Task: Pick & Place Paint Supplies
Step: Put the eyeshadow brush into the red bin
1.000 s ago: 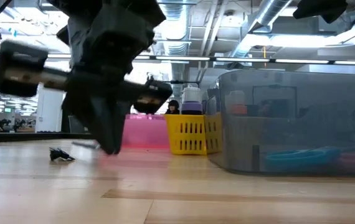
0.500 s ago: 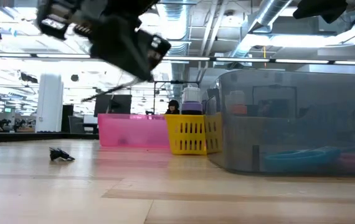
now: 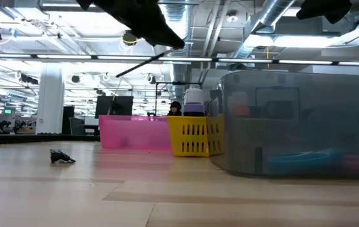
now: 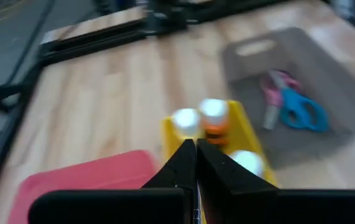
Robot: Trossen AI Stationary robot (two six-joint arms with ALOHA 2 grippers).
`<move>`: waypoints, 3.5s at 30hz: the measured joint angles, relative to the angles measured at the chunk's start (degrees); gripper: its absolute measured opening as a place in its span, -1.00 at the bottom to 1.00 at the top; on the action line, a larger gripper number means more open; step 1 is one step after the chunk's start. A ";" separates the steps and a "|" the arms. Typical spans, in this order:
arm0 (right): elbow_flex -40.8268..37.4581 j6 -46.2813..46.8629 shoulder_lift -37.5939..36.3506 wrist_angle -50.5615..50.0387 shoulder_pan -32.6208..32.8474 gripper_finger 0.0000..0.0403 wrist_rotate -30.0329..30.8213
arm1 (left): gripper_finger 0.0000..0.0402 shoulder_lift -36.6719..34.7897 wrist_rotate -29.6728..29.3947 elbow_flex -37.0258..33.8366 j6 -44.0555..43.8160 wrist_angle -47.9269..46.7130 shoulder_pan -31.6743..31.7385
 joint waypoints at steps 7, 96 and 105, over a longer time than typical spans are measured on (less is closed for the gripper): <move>-0.01 -0.01 0.00 -0.37 0.00 -0.53 0.02 | -1.00 -0.20 -10.00 -3.96 -7.17 7.36 3.43; 12.69 -41.88 26.64 53.83 -34.12 -0.60 -39.32 | -1.00 3.76 0.19 -15.81 -14.33 94.38 -3.47; 12.69 -40.93 26.24 53.40 -34.12 -0.96 -39.30 | -0.99 3.74 1.64 -15.82 -12.37 94.09 -3.47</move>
